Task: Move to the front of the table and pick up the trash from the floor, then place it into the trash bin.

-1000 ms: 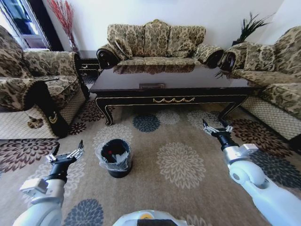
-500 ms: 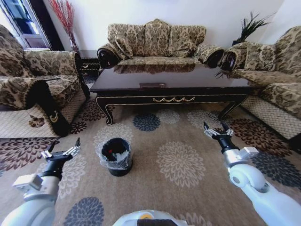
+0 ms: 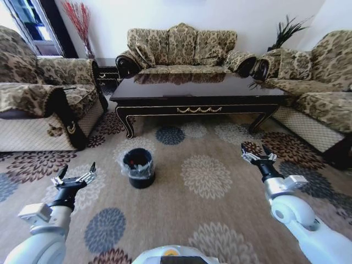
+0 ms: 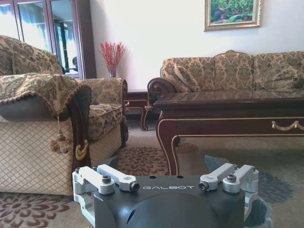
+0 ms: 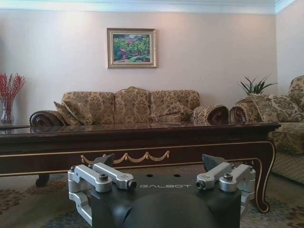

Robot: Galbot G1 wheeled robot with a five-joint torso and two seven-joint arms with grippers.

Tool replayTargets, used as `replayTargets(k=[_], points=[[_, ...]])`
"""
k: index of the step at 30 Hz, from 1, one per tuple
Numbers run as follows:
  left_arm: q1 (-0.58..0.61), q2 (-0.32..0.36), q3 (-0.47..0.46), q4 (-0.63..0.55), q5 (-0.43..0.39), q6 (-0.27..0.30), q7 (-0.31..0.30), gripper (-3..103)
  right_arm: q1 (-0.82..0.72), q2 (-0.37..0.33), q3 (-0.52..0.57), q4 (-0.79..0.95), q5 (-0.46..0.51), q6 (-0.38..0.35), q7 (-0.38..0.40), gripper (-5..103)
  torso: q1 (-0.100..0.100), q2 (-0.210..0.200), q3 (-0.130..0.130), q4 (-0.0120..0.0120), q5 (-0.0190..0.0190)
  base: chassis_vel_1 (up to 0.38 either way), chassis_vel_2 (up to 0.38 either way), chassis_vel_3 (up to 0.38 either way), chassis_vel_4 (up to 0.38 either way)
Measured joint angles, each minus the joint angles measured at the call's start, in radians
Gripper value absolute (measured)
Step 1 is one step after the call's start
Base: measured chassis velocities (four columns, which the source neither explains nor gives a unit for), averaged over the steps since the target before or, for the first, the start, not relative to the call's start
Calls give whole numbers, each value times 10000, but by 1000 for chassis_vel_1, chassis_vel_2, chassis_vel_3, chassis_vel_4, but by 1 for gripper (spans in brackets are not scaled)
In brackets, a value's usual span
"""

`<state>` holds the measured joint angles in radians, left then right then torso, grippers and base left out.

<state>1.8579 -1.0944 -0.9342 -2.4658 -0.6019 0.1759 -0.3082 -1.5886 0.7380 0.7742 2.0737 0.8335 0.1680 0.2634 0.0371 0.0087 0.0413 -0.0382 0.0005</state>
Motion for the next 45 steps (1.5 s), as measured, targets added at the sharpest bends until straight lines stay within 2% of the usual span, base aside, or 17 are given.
replayTargets(k=[4,7,10,13,16,45], points=[[-70,-6,175,-2,105,17,-34,100,-89,67,122,-35,-16,38,-18,100,0,0,0,1,-11,303,-321,-312,305],[-111,-5,326,16,201,23,-59,100,-120,191,197,-84,-104,82,-95,100,-1,0,0,1,1,316,-280,-291,314],[-152,-5,524,63,325,41,-104,100,-97,359,217,-181,-180,155,-168,100,-3,1,-2,1,-11,264,-288,-277,261],[-198,-5,653,63,397,73,-141,100,-62,432,218,-222,-183,188,-181,100,-4,1,-2,2,0,234,-244,-231,214],[-224,-13,745,49,442,99,-166,100,-28,479,217,-244,-175,286,-234,100,-4,1,-3,-1,-8,117,-139,-135,130],[-187,-168,914,-245,405,267,-279,100,-452,745,830,-372,-242,599,-735,100,2,-1,1,2,-5,1,-2,-4,4]])
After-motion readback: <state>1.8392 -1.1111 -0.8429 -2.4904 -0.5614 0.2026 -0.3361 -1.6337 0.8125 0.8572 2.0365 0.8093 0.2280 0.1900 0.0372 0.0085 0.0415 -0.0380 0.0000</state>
